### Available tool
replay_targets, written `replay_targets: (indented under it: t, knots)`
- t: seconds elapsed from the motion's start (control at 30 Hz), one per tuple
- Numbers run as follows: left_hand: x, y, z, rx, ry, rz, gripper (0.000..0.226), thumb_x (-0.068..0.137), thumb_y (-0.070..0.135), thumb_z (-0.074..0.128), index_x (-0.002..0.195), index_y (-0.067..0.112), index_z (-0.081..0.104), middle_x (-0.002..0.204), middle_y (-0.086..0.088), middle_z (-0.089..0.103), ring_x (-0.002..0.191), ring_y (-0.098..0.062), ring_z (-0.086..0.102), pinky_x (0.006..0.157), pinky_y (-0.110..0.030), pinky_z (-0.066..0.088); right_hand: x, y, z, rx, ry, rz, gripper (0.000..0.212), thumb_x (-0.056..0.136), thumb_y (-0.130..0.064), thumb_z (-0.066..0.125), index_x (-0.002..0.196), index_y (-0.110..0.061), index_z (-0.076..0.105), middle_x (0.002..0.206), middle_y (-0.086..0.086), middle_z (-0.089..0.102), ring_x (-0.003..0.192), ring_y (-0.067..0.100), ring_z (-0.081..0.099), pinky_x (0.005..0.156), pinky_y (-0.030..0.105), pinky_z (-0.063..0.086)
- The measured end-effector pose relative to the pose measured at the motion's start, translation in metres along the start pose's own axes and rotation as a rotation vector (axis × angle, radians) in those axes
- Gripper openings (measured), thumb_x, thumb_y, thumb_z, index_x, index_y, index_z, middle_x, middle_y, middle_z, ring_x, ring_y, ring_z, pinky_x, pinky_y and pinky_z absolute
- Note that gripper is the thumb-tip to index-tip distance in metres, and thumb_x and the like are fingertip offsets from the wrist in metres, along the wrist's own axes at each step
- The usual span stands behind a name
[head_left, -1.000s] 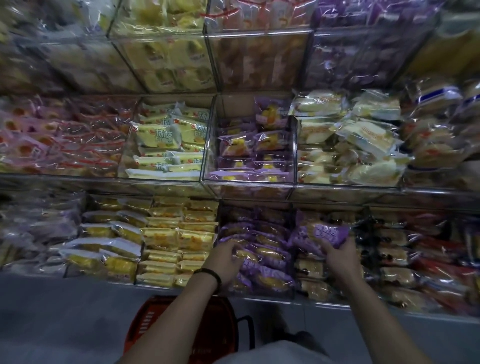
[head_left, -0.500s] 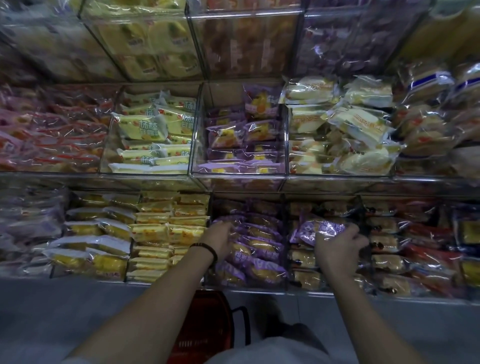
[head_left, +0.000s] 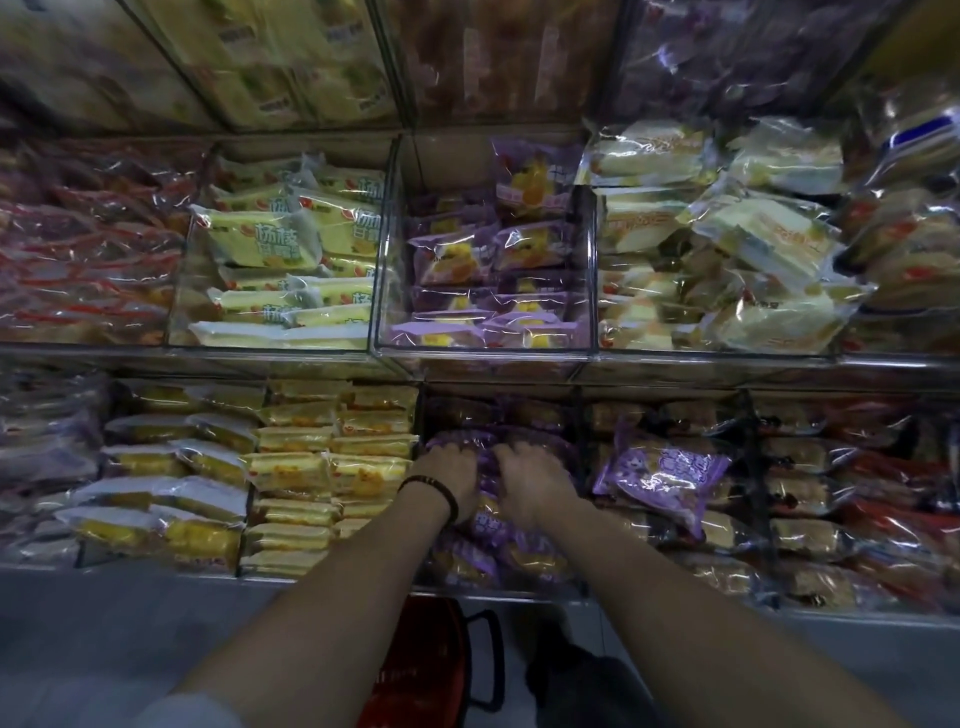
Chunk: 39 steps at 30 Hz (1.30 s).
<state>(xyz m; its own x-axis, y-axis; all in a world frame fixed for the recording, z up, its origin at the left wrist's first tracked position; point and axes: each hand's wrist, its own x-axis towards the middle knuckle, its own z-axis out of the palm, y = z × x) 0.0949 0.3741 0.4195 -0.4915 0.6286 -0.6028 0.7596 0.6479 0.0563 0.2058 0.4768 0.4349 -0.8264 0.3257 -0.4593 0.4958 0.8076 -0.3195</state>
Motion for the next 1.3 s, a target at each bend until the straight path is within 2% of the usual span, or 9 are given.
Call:
replay_targets:
  t: [0.2, 0.37, 0.47, 0.63, 0.83, 0.97, 1.03, 1.17, 1.3]
  knots:
    - [0.011, -0.001, 0.001, 0.053, -0.004, -0.027, 0.052, 0.097, 0.032, 0.053, 0.143, 0.009, 0.052, 0.147, -0.015, 0.053, 0.133, -0.031, 0.055, 0.110, -0.040, 0.048, 0.003, 0.013, 0.008, -0.062, -0.016, -0.013, 0.062, 0.095, -0.029, 0.063, 0.152, -0.017, 0.040, 0.145, 0.013, 0.051, 0.132, 0.034, 0.051, 0.109, 0.043, 0.043]
    - [0.020, -0.008, -0.009, 0.149, -0.021, 0.002, 0.064, 0.088, 0.026, 0.070, 0.146, 0.012, 0.048, 0.149, -0.009, 0.051, 0.140, -0.030, 0.047, 0.110, -0.045, 0.048, 0.001, 0.019, 0.000, -0.217, 0.103, 0.042, 0.039, 0.092, -0.013, 0.065, 0.130, -0.014, 0.057, 0.128, 0.012, 0.062, 0.116, 0.033, 0.060, 0.094, 0.041, 0.050]
    - [0.024, -0.014, -0.008, 0.272, -0.007, 0.075, 0.051, 0.092, 0.024, 0.062, 0.142, 0.015, 0.056, 0.144, -0.007, 0.058, 0.136, -0.029, 0.046, 0.110, -0.042, 0.045, 0.000, 0.018, 0.000, -0.162, 0.196, 0.050, 0.035, 0.089, -0.010, 0.066, 0.123, -0.015, 0.063, 0.122, 0.013, 0.062, 0.109, 0.035, 0.062, 0.089, 0.040, 0.050]
    - [0.024, -0.035, -0.012, 0.429, 0.089, 0.204, 0.056, 0.095, 0.059, 0.053, 0.143, 0.028, 0.057, 0.140, 0.007, 0.061, 0.131, -0.026, 0.046, 0.112, -0.046, 0.025, 0.001, 0.001, 0.007, 0.030, 0.201, -0.007, 0.026, 0.094, -0.022, 0.064, 0.119, -0.020, 0.065, 0.113, 0.010, 0.063, 0.103, 0.037, 0.065, 0.081, 0.042, 0.055]
    - [0.012, -0.030, -0.020, 0.494, 0.025, 0.086, 0.034, 0.094, 0.028, 0.056, 0.127, 0.029, 0.066, 0.130, 0.006, 0.068, 0.138, -0.027, 0.038, 0.116, -0.050, 0.014, 0.015, -0.009, 0.008, -0.125, 0.164, -0.064, 0.039, 0.092, -0.031, 0.066, 0.129, -0.020, 0.060, 0.131, 0.016, 0.051, 0.111, 0.038, 0.060, 0.084, 0.044, 0.054]
    - [0.011, -0.026, -0.019, 0.452, 0.030, 0.053, 0.049, 0.096, 0.029, 0.057, 0.145, 0.029, 0.055, 0.141, 0.005, 0.064, 0.149, -0.029, 0.029, 0.122, -0.052, 0.008, 0.025, -0.016, 0.006, -0.211, 0.157, -0.066, 0.041, 0.087, -0.039, 0.070, 0.124, -0.024, 0.065, 0.144, 0.016, 0.042, 0.125, 0.037, 0.049, 0.091, 0.044, 0.052]
    - [0.010, -0.027, -0.019, 0.453, 0.052, 0.072, 0.049, 0.091, 0.034, 0.063, 0.140, 0.028, 0.059, 0.136, 0.004, 0.067, 0.149, -0.031, 0.029, 0.122, -0.053, 0.008, 0.028, -0.019, 0.008, -0.268, 0.134, -0.066, 0.045, 0.083, -0.046, 0.075, 0.123, -0.027, 0.067, 0.147, 0.016, 0.040, 0.127, 0.035, 0.045, 0.093, 0.044, 0.050]
    - [0.006, -0.029, -0.015, 0.478, 0.038, 0.081, 0.049, 0.078, 0.037, 0.075, 0.125, 0.027, 0.067, 0.121, 0.004, 0.073, 0.147, -0.032, 0.032, 0.121, -0.054, 0.008, 0.035, -0.029, 0.016, -0.340, 0.151, -0.017, 0.040, 0.082, -0.037, 0.075, 0.121, -0.031, 0.070, 0.151, 0.016, 0.039, 0.131, 0.035, 0.042, 0.097, 0.044, 0.045]
    - [0.006, -0.025, -0.010, 0.472, 0.032, 0.072, 0.049, 0.080, 0.042, 0.074, 0.127, 0.028, 0.068, 0.124, 0.003, 0.074, 0.148, -0.034, 0.031, 0.123, -0.057, 0.006, 0.039, -0.030, 0.022, -0.362, 0.147, 0.007, 0.036, 0.084, -0.031, 0.071, 0.120, -0.028, 0.073, 0.154, 0.017, 0.040, 0.135, 0.037, 0.041, 0.101, 0.049, 0.042]
